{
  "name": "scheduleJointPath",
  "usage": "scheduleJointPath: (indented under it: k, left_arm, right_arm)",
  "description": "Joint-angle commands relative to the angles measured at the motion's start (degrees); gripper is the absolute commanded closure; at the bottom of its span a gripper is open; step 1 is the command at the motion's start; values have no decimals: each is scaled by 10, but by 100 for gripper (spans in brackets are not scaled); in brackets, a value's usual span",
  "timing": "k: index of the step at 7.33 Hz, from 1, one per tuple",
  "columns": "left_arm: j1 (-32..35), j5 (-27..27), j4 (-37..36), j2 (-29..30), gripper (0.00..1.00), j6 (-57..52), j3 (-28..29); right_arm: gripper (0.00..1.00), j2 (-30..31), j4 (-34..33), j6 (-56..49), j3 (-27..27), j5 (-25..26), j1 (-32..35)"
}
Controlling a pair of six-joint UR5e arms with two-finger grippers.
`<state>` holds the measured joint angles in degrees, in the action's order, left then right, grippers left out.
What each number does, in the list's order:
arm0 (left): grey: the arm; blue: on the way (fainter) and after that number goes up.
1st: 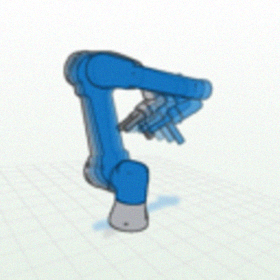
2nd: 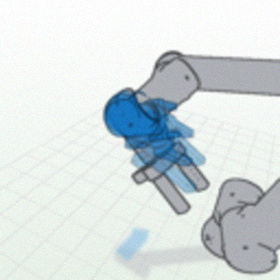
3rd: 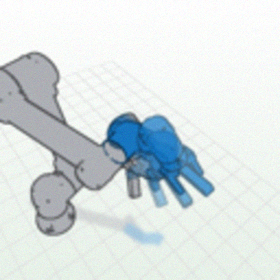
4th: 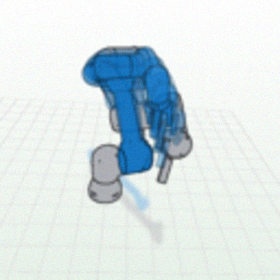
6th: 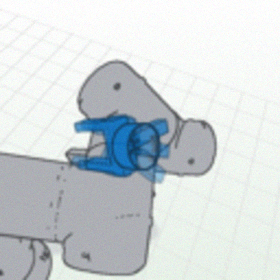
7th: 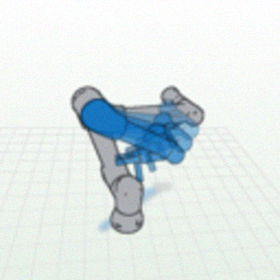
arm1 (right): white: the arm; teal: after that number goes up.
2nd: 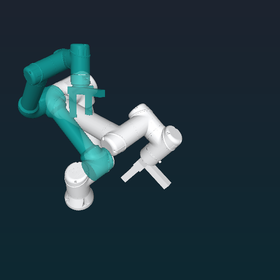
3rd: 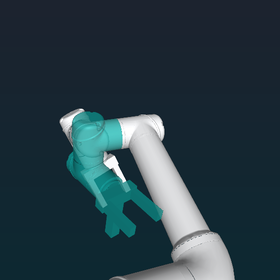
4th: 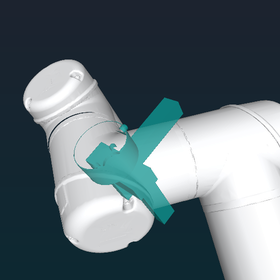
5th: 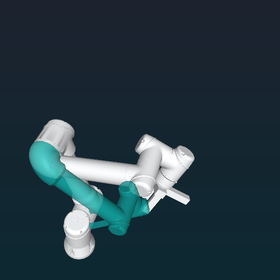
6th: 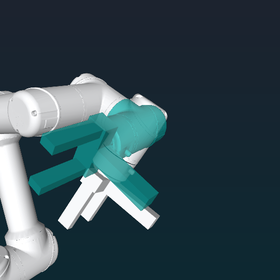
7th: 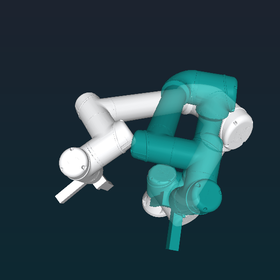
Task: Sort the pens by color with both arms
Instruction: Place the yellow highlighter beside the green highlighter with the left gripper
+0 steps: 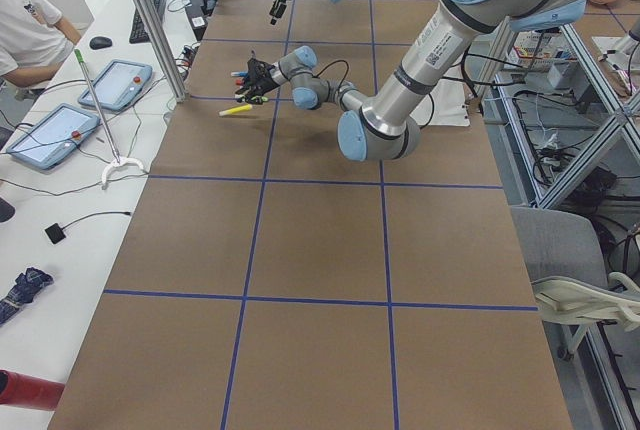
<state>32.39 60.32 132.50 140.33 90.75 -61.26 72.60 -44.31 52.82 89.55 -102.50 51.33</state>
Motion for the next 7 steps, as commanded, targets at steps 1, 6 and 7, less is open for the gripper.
scheduleJointPath:
  k: [1, 6, 7]
  left_arm:
    - [-2, 25, -8, -7, 0, -110, -58]
    - [121, 284, -342, -180, 0, -374, -381]
    - [194, 373, -381, -210, 0, -474, -414]
  right_arm:
    - [0, -1, -1, 0, 0, -2, 1]
    - [1, -28, -133, -60, 1, -100, 109]
    - [1, -29, -184, -122, -3, -137, 147]
